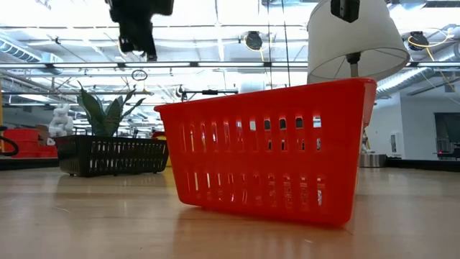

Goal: Stack baskets by color
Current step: Stack the bottom black basket on the top black basket

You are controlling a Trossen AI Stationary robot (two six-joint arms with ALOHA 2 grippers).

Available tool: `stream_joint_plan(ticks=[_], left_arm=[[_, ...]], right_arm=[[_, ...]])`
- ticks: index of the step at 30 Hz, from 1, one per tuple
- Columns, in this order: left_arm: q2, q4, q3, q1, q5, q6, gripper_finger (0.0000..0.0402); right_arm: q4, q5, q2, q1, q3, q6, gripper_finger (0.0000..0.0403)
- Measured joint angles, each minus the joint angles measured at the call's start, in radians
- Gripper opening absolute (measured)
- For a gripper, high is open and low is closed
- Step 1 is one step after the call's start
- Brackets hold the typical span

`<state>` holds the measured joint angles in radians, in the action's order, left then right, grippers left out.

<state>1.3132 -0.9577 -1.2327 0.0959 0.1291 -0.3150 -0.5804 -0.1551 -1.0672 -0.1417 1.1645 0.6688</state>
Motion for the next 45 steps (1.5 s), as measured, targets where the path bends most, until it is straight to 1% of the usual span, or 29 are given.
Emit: stream_joint_plan(ticks=[3,5,7,9,12,15,18,21,24,28,30,32,34,37,39,45], left_arm=[[-0.012,-0.035,0.000,-0.104,-0.038,-0.055,0.0016],[-0.013,-0.062,0.000,-0.166,-0.077,-0.063,0.0020],[-0.012,-0.117,0.012,-0.216,-0.106,-0.063,0.0020],[-0.014,-0.138,0.033,-0.253,-0.110,-0.064,0.0021],[-0.036,-0.140,0.095,-0.296,-0.111,-0.069,0.0021],[-0.065,-0.102,0.175,-0.328,-0.112,-0.059,0.0022],[-0.109,-0.027,0.260,-0.366,-0.119,0.034,0.0034],[-0.143,0.056,0.342,-0.398,-0.130,0.159,0.0073],[-0.163,0.120,0.423,-0.409,-0.185,0.209,0.0129],[-0.164,0.211,0.537,-0.412,-0.231,0.257,0.0201],[-0.164,0.268,0.584,-0.410,-0.228,0.281,0.0227],[-0.164,0.298,0.623,-0.411,-0.223,0.307,0.0242],[-0.164,0.300,0.652,-0.411,-0.227,0.306,0.0246],[-0.164,0.308,0.685,-0.410,-0.234,0.317,0.0236],[-0.163,0.312,0.704,-0.410,-0.229,0.320,0.0224],[-0.164,0.346,0.706,-0.409,-0.232,0.310,0.0176]], right_arm=[[-0.001,0.000,0.000,-0.026,0.000,0.000,0.0000],[0.001,-0.001,0.000,-0.043,0.000,0.006,0.0000],[0.005,-0.011,0.000,-0.059,0.000,0.038,0.0000],[0.010,-0.030,0.000,-0.076,0.000,0.080,0.0000],[0.041,-0.033,-0.003,-0.100,0.000,0.132,0.0000],[0.062,-0.033,-0.014,-0.122,0.000,0.193,0.0000],[0.086,-0.043,-0.035,-0.141,0.000,0.265,0.0000],[0.136,-0.087,-0.061,-0.157,0.000,0.332,0.0000],[0.215,-0.117,-0.094,-0.155,0.000,0.364,0.0000],[0.325,-0.190,-0.140,-0.154,0.002,0.375,0.0000],[0.366,-0.220,-0.163,-0.153,0.013,0.391,0.0000],[0.399,-0.254,-0.186,-0.154,0.032,0.393,0.0000],[0.400,-0.289,-0.211,-0.156,0.062,0.392,0.0000],[0.401,-0.316,-0.242,-0.156,0.093,0.364,0.0000],[0.401,-0.316,-0.252,-0.149,0.097,0.342,0.0000],[0.396,-0.315,-0.258,-0.118,0.097,0.302,0.0000]])
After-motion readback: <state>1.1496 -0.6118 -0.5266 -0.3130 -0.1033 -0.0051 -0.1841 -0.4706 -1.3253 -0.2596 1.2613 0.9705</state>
